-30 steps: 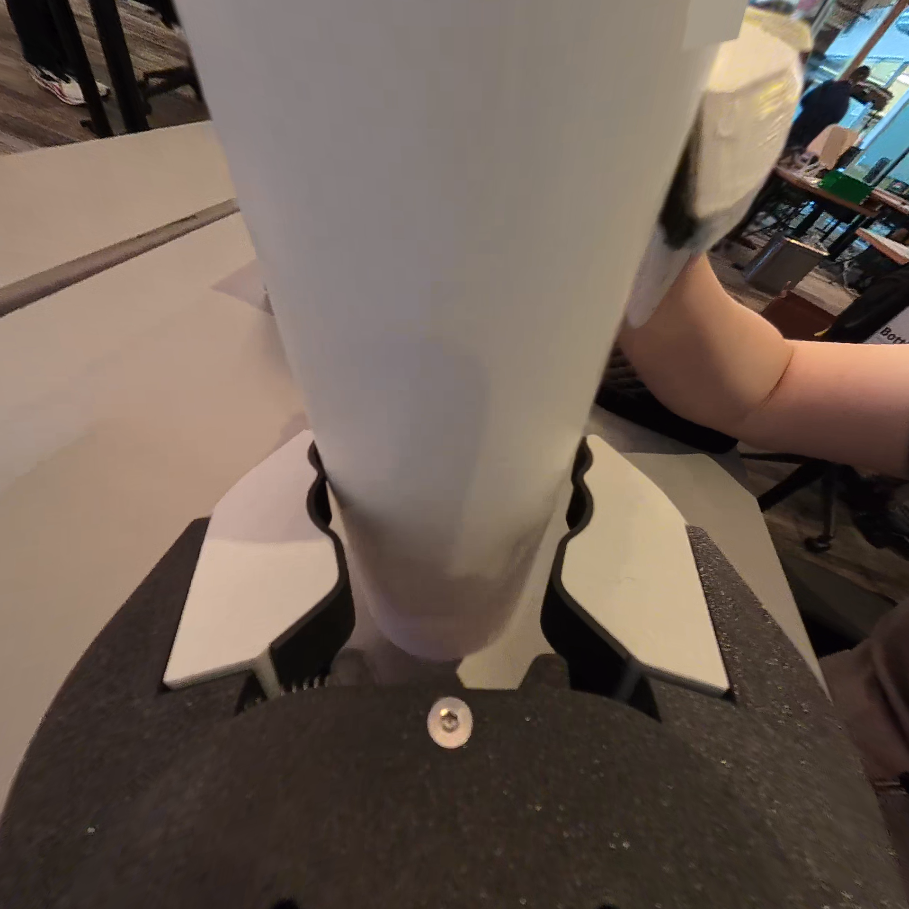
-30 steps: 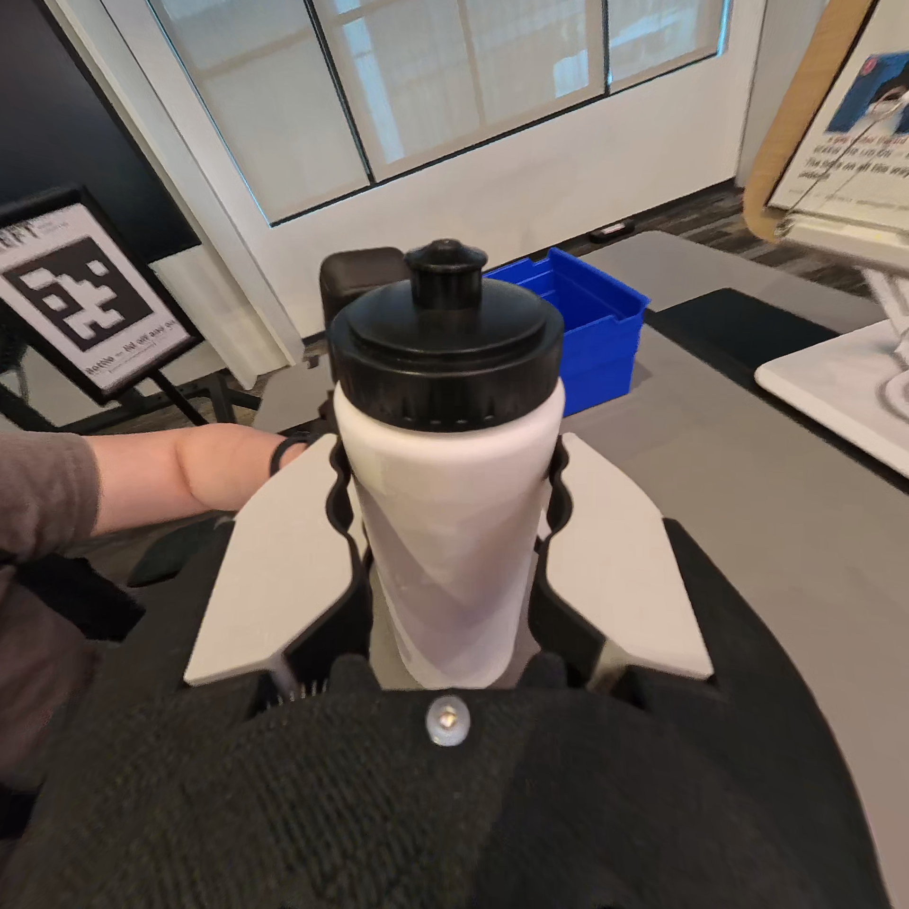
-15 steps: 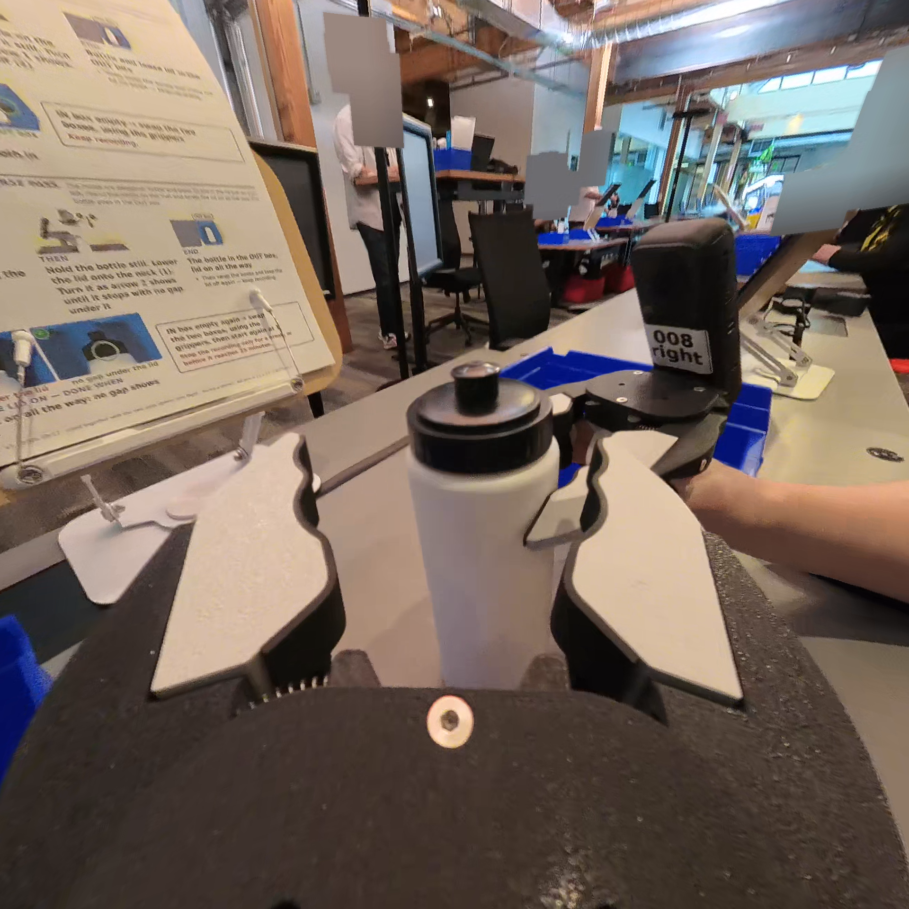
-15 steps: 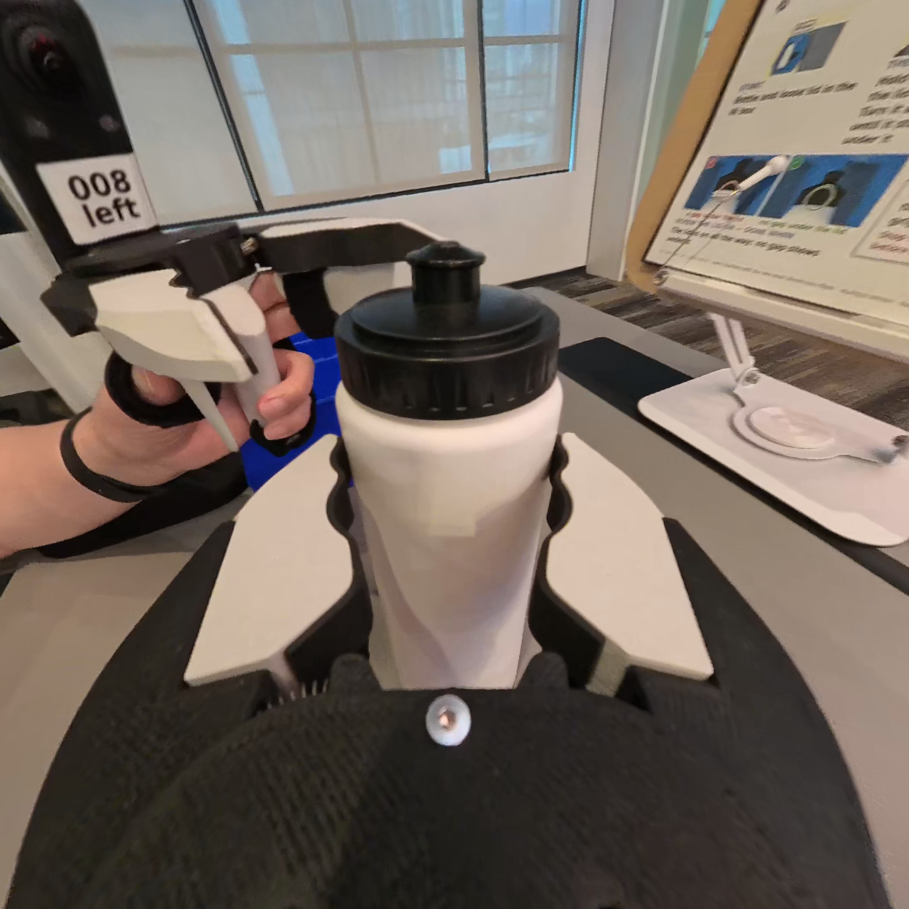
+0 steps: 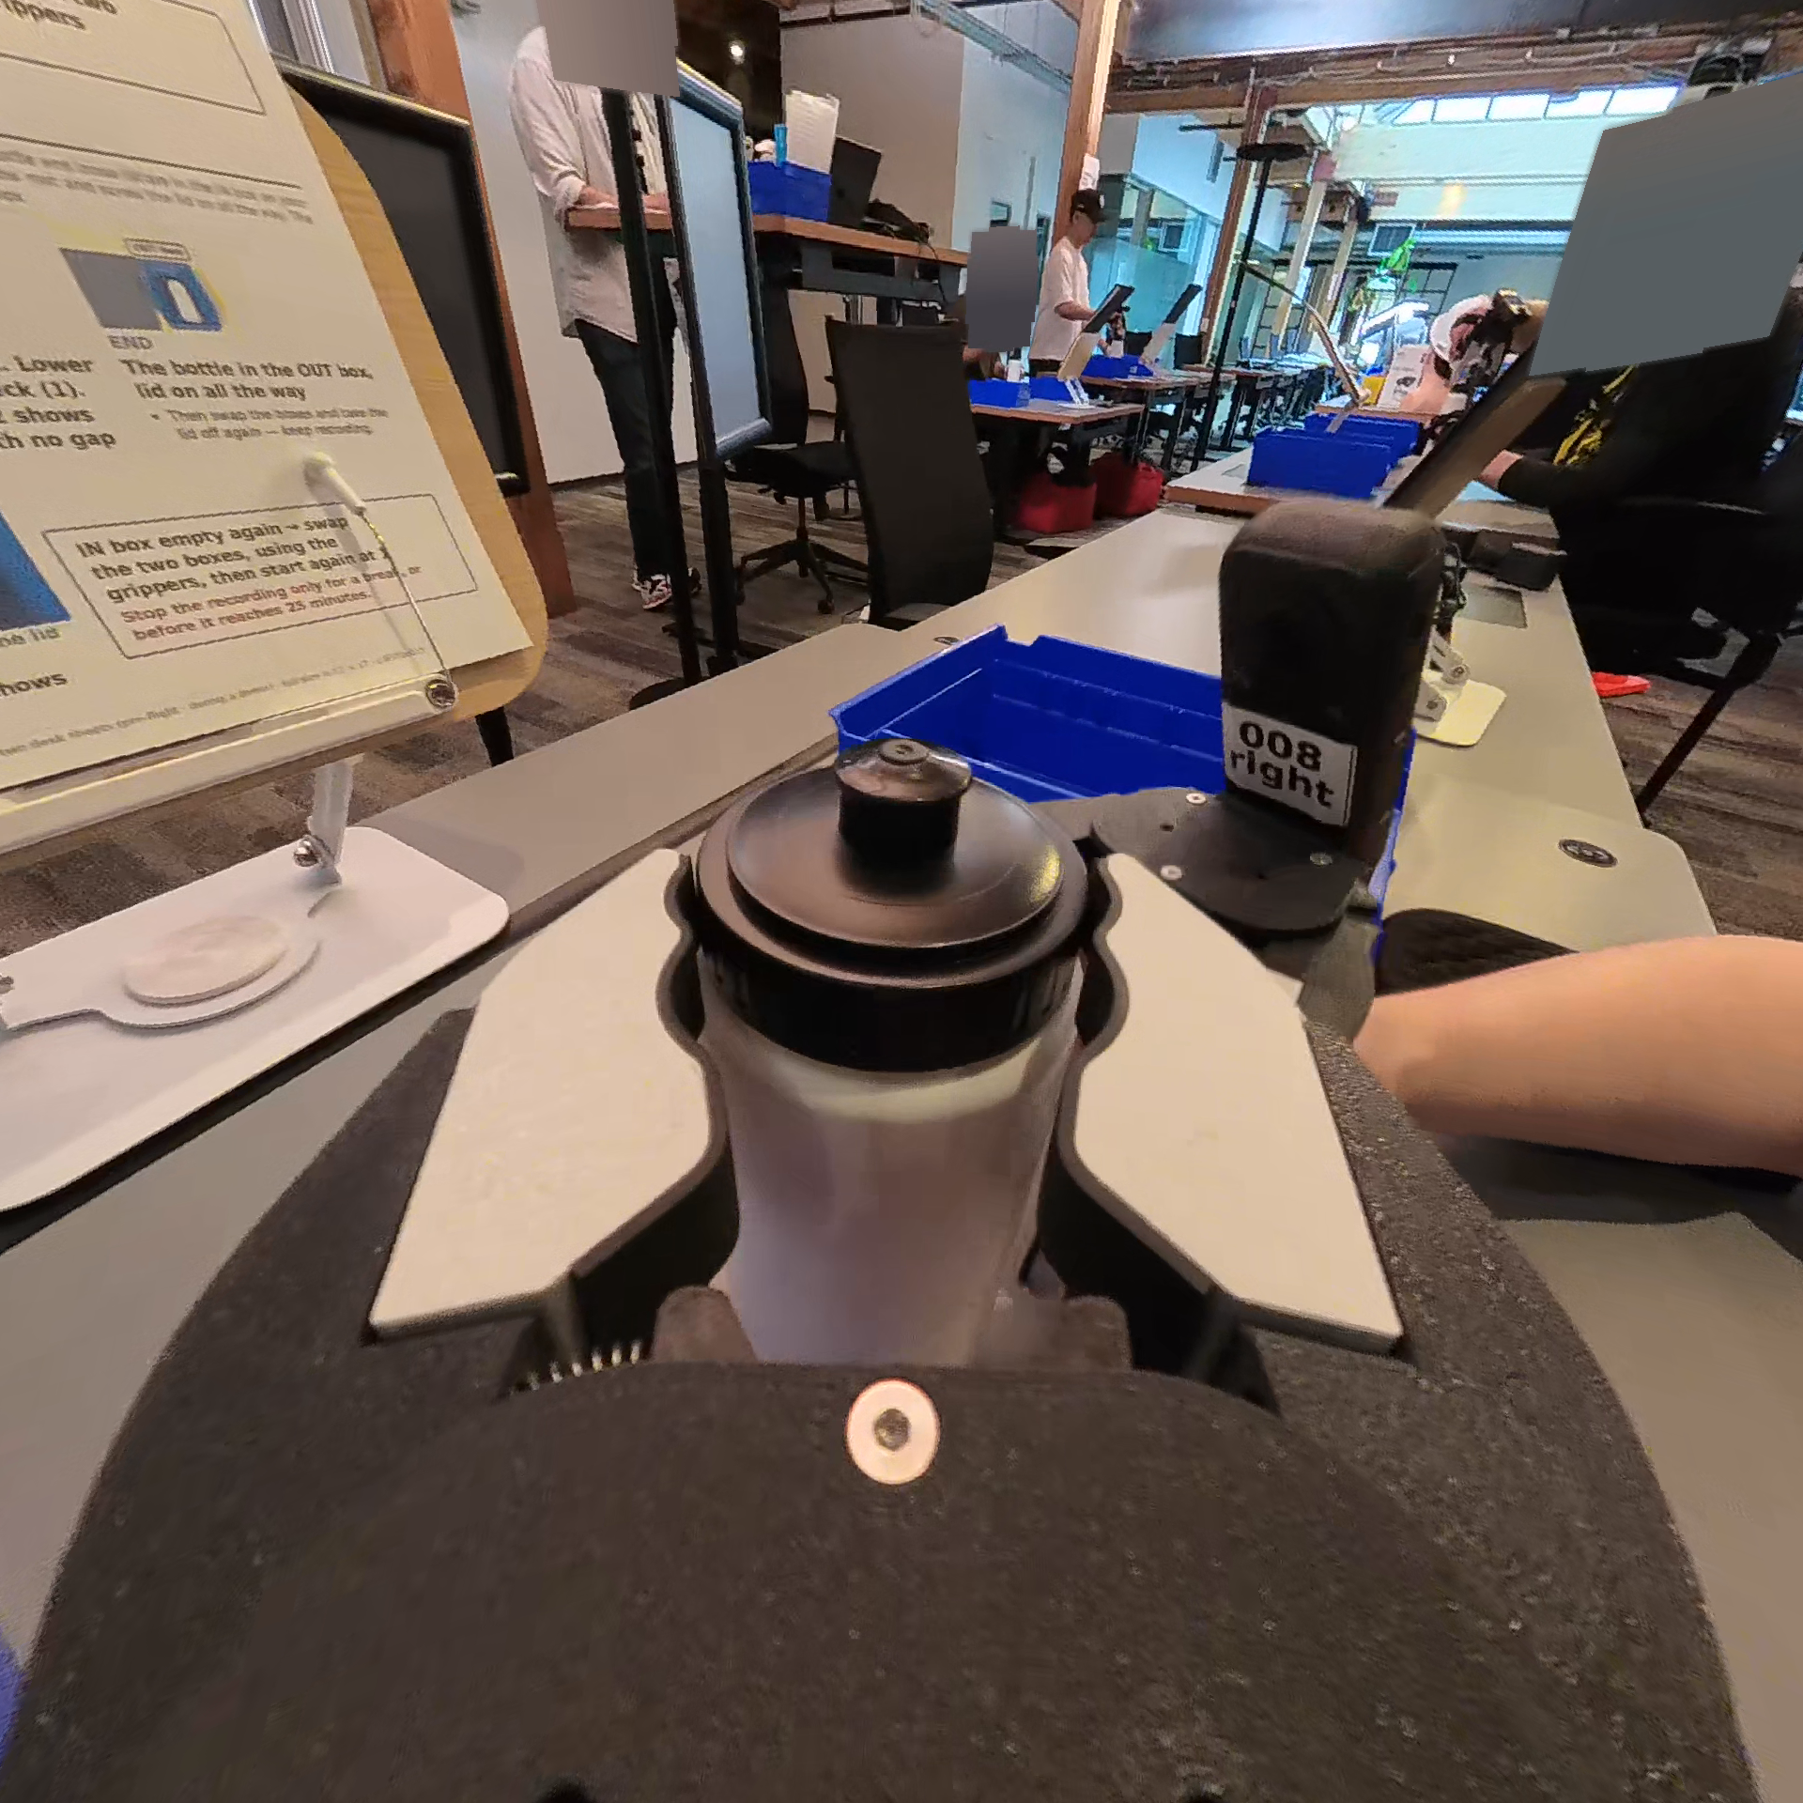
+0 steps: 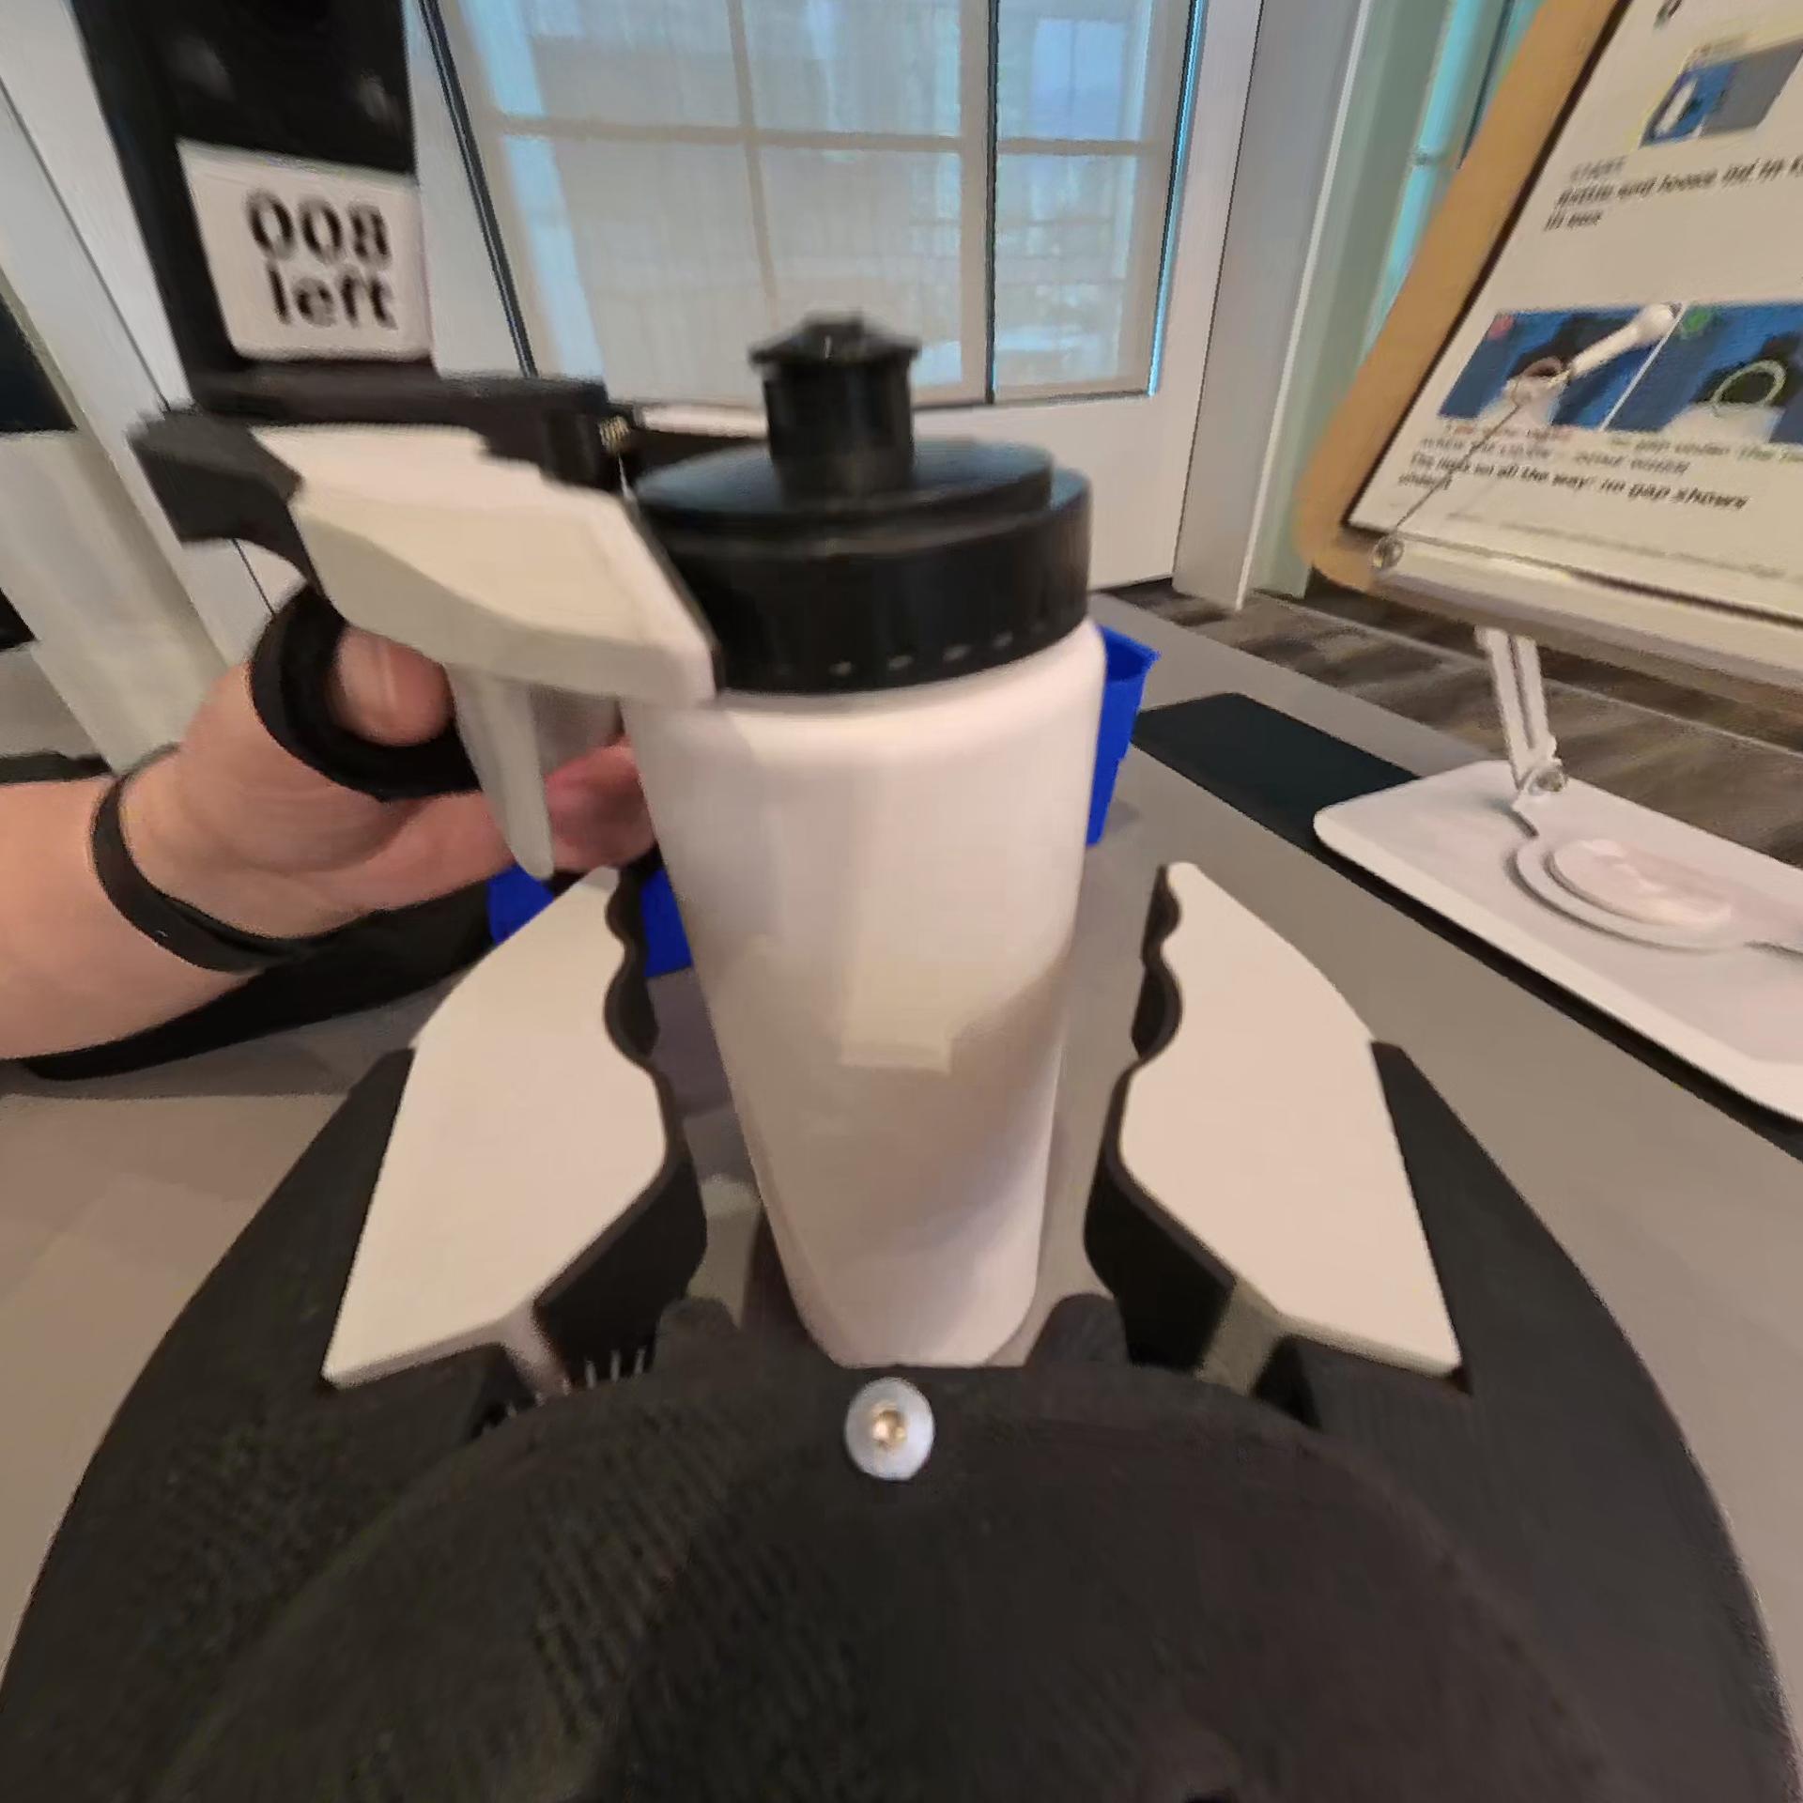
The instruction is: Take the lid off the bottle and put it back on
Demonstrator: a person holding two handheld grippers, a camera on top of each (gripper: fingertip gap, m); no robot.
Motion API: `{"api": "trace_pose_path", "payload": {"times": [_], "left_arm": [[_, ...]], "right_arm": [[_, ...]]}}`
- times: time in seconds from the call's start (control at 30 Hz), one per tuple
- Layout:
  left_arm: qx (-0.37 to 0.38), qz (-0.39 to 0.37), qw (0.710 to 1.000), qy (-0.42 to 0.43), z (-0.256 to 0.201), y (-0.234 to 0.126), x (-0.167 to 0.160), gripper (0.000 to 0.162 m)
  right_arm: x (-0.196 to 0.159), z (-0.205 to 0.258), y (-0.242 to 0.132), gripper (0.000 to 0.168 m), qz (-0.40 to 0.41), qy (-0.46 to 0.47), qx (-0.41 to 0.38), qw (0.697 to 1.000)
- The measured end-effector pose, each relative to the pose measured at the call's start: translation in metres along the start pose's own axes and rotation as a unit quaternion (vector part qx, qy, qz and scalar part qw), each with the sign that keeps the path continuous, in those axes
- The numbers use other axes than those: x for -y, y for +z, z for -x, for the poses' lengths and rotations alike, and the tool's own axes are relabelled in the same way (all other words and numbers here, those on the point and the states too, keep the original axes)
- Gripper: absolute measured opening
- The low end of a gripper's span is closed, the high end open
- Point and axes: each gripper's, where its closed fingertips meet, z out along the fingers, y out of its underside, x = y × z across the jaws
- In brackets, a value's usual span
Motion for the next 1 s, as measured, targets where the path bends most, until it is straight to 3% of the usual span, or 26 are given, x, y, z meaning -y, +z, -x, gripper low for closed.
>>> {"api": "trace_pose_path", "payload": {"times": [0.03,0.1,0.6,0.9,0.93,1.0], "left_arm": [[0.000,0.000,1.000,-0.001,0.000,0.000,0.000,0.075],[0.004,0.002,1.000,0.003,0.000,0.000,0.000,0.076],[-0.055,0.022,0.998,0.025,-0.004,-0.008,0.002,0.077],[-0.079,0.023,0.997,0.002,0.002,-0.013,0.003,0.076],[-0.063,0.016,0.998,-0.007,0.007,-0.013,0.003,0.076],[-0.050,0.006,0.998,-0.024,0.010,-0.012,0.004,0.076]], "right_arm": [[-0.005,0.002,0.002,0.099,0.011,-0.006,-0.001,1.000],[-0.010,0.004,0.004,0.081,0.024,-0.013,-0.005,1.000],[-0.013,0.011,0.004,0.076,0.048,-0.041,0.028,0.998],[-0.012,0.014,0.007,0.073,0.041,-0.009,0.043,0.998],[-0.013,0.010,0.010,0.075,0.039,-0.003,0.019,0.999],[-0.022,0.000,0.015,0.106,0.061,-0.008,-0.037,0.997]]}}
